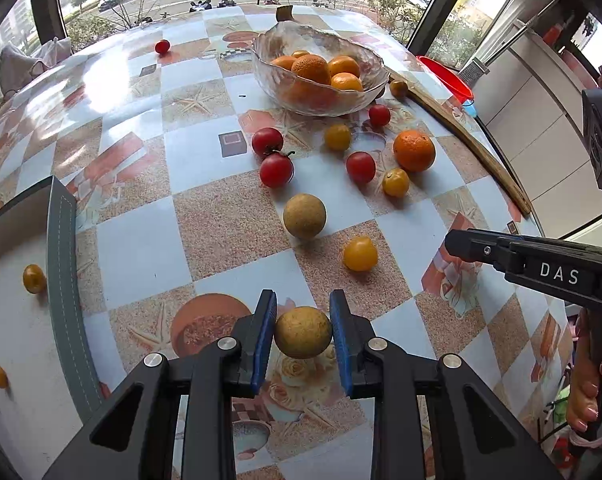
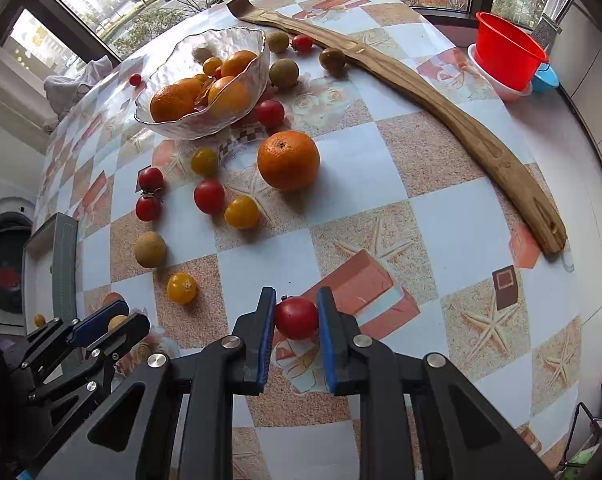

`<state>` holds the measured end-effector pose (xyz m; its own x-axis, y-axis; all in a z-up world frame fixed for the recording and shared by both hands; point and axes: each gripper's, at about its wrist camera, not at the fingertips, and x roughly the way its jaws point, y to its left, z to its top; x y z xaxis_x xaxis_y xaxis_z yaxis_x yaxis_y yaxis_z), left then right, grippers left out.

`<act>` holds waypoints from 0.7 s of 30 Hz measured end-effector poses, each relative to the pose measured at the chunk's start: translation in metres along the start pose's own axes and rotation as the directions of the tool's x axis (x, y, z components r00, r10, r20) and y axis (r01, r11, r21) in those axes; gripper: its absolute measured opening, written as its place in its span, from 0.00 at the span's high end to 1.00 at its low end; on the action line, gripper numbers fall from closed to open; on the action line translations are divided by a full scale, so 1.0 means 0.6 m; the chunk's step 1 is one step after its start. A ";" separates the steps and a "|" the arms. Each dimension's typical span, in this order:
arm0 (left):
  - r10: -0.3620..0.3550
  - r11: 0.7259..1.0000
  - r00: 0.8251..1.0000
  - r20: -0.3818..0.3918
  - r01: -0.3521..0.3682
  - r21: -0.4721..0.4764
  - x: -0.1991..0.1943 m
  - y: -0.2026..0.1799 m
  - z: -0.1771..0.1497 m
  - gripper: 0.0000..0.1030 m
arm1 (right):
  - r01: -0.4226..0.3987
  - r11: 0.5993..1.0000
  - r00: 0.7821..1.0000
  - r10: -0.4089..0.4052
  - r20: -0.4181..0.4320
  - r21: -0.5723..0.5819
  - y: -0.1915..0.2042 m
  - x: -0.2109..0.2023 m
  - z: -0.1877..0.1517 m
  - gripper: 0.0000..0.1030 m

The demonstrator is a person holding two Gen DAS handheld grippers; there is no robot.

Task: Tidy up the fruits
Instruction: 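Carry the red tomato into the white tray with the right gripper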

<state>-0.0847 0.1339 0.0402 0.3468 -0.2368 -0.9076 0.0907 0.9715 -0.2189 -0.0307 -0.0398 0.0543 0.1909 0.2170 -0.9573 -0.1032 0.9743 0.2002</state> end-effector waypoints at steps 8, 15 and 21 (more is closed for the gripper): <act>-0.012 0.999 1.000 0.026 0.013 -0.031 -0.039 0.038 -0.018 0.72 | -0.017 1.000 1.000 0.017 -0.002 -0.026 0.055 -0.005 -0.009 0.78; 0.014 0.997 0.998 0.063 -0.009 -0.080 -0.087 0.089 -0.034 0.72 | -0.046 0.995 0.999 0.046 -0.003 -0.086 0.121 -0.010 -0.011 0.78; 0.065 0.988 0.994 0.085 -0.052 -0.147 -0.122 0.155 -0.060 0.72 | -0.081 0.984 0.997 0.079 -0.022 -0.162 0.201 -0.001 -0.014 0.78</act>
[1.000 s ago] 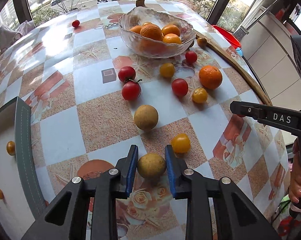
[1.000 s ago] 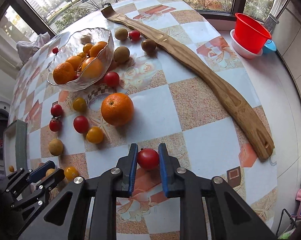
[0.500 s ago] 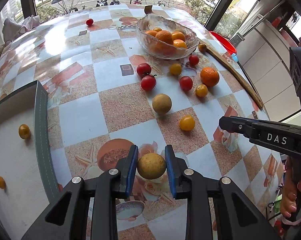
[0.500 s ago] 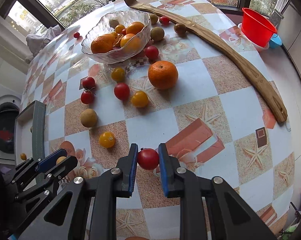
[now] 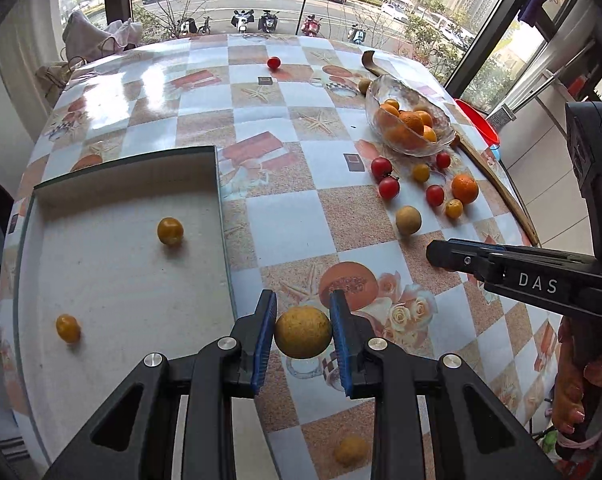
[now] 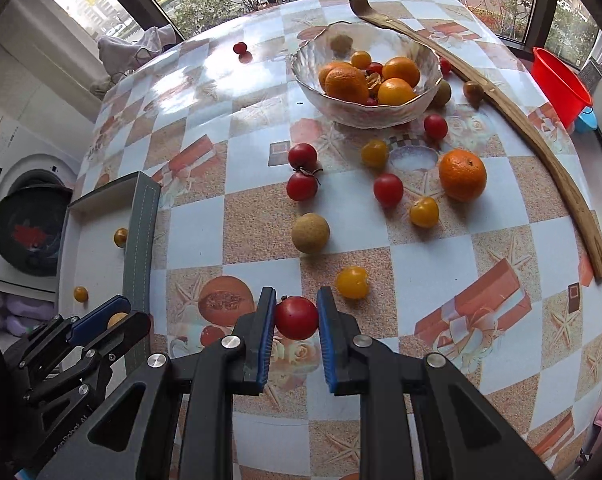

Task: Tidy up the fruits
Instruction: 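Carry the red tomato into the white tray with the right gripper, then release the red tomato in the tray and return the right gripper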

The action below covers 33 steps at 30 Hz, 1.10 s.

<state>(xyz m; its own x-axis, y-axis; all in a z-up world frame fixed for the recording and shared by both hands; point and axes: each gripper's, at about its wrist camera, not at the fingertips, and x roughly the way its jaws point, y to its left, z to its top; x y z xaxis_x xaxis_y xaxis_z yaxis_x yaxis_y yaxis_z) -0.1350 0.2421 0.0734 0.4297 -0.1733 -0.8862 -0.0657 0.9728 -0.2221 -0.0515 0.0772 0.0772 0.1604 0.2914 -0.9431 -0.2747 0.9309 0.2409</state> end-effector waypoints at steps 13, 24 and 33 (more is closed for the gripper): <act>0.137 0.975 0.991 -0.002 -0.135 -0.176 -0.043 0.178 -0.066 0.72 | -0.097 0.976 0.994 0.086 -0.067 -0.196 0.210 0.063 0.003 0.78; 0.191 0.943 0.980 -0.059 -0.200 -0.265 -0.031 0.264 -0.109 0.72 | -0.120 0.950 0.989 0.089 -0.117 -0.288 0.314 0.124 -0.001 0.78; 0.200 0.945 0.977 -0.076 -0.213 -0.247 -0.022 0.267 -0.116 0.72 | -0.072 0.950 0.991 0.033 -0.131 -0.305 0.327 0.163 0.001 0.78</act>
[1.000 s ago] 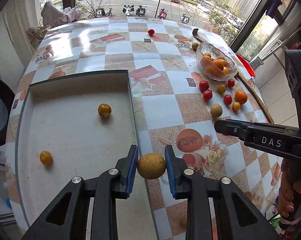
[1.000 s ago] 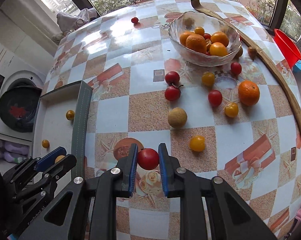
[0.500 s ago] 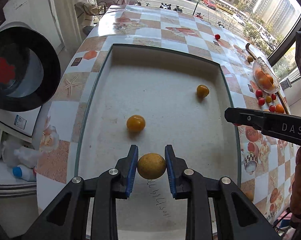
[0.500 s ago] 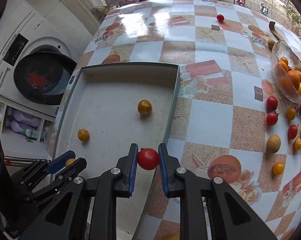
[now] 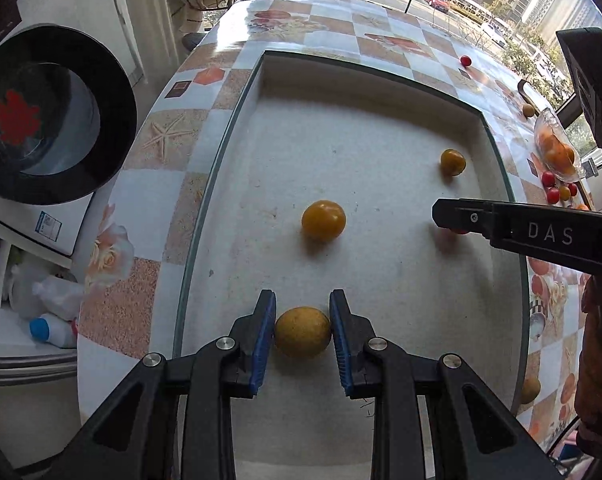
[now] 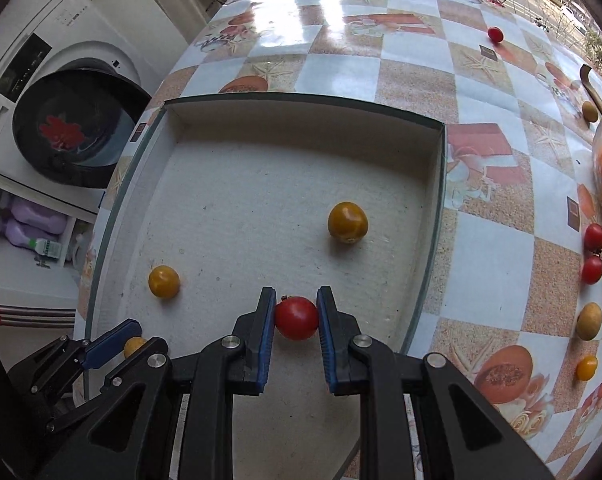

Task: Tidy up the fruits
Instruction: 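Release the red tomato in the tray and return the right gripper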

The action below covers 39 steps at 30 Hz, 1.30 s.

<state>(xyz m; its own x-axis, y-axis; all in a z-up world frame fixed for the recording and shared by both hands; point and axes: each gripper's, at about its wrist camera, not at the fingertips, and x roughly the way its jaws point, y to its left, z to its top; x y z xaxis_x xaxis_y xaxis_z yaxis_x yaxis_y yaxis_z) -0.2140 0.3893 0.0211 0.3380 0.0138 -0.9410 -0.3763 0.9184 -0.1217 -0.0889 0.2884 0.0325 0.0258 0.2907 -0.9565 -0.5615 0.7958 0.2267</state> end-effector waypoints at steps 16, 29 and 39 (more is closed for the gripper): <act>0.086 0.993 0.996 -0.005 -0.085 0.079 -0.004 -0.025 0.005 0.21 | -0.059 0.998 0.997 0.057 0.049 0.035 -0.008 -0.030 0.004 0.30; 0.047 0.971 0.999 0.023 -0.051 0.232 -0.029 -0.156 0.028 0.21 | -0.016 0.968 0.993 -0.015 0.120 0.250 -0.174 -0.136 -0.065 0.22; -0.061 0.936 0.998 0.007 0.054 0.347 -0.025 -0.325 0.047 0.21 | 0.096 0.882 0.984 -0.153 0.087 0.462 -0.368 -0.179 -0.160 0.22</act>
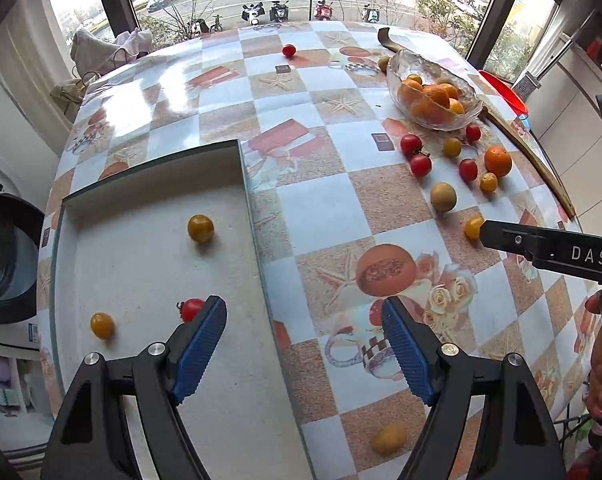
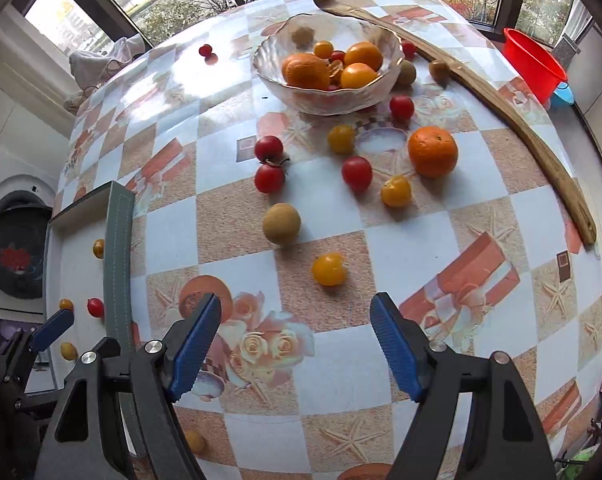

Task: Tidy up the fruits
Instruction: 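Release the red tomato in the tray and return the right gripper, then grasp a brown round fruit with the left gripper while the right grasps a yellow tomato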

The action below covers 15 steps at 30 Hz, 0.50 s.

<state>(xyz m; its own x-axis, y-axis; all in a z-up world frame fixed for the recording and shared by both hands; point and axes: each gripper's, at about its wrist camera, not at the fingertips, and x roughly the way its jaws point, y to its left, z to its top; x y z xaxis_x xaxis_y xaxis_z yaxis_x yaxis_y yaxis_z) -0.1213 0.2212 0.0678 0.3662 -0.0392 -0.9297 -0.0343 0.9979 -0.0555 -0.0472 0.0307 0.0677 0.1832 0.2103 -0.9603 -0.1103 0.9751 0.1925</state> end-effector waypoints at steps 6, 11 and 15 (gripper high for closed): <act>-0.060 0.998 0.998 -0.024 0.060 0.000 0.040 -0.060 0.044 0.21 | 0.016 0.998 1.000 -0.017 0.010 0.057 -0.069 0.007 0.021 0.22; -0.072 0.997 0.997 -0.020 0.073 0.030 0.071 -0.100 0.079 0.22 | 0.009 0.998 1.000 -0.010 0.019 0.065 -0.095 0.019 0.049 0.35; -0.070 0.995 0.997 -0.022 0.072 0.066 0.093 -0.121 0.095 0.22 | -0.028 0.998 1.000 0.028 0.002 0.061 -0.100 0.037 0.070 0.49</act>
<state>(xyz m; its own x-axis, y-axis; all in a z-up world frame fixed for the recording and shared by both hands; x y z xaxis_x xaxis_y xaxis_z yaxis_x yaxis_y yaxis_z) -0.0453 0.1497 0.0407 0.3475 -0.1105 -0.9312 0.0534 0.9938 -0.0979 0.0044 -0.0202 0.0434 0.1823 0.2375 -0.9541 -0.0554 0.9713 0.2312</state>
